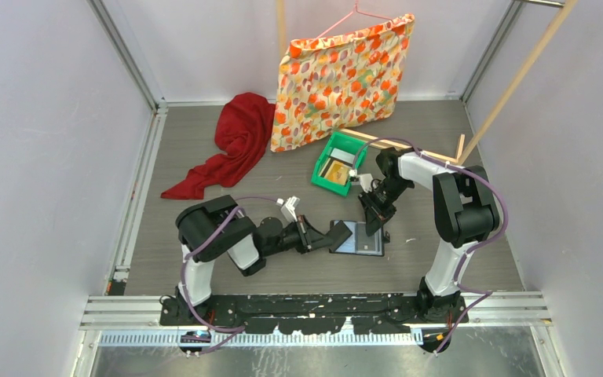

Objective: Put the credit cards into the card holder
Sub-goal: Insert the credit card into the card holder.

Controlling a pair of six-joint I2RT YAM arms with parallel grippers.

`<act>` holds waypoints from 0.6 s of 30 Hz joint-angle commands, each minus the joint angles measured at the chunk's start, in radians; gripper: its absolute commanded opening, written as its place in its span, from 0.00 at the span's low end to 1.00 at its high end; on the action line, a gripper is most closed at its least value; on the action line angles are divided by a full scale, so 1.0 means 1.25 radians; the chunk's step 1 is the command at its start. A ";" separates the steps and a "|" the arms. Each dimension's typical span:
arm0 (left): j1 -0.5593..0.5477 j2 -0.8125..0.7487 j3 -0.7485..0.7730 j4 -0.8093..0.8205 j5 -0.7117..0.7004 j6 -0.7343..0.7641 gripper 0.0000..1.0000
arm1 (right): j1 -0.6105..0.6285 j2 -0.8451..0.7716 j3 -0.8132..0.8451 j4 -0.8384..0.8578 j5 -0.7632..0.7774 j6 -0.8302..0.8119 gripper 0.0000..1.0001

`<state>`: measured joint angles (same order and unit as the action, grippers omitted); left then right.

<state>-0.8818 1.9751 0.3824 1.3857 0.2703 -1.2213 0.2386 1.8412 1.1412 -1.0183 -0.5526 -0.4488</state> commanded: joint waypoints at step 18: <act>0.006 0.051 0.059 0.036 0.039 0.002 0.00 | 0.005 0.005 0.020 -0.011 0.027 -0.012 0.14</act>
<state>-0.8768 2.0159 0.4438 1.3937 0.3145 -1.2236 0.2401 1.8412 1.1423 -1.0214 -0.5510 -0.4492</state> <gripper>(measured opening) 0.012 0.140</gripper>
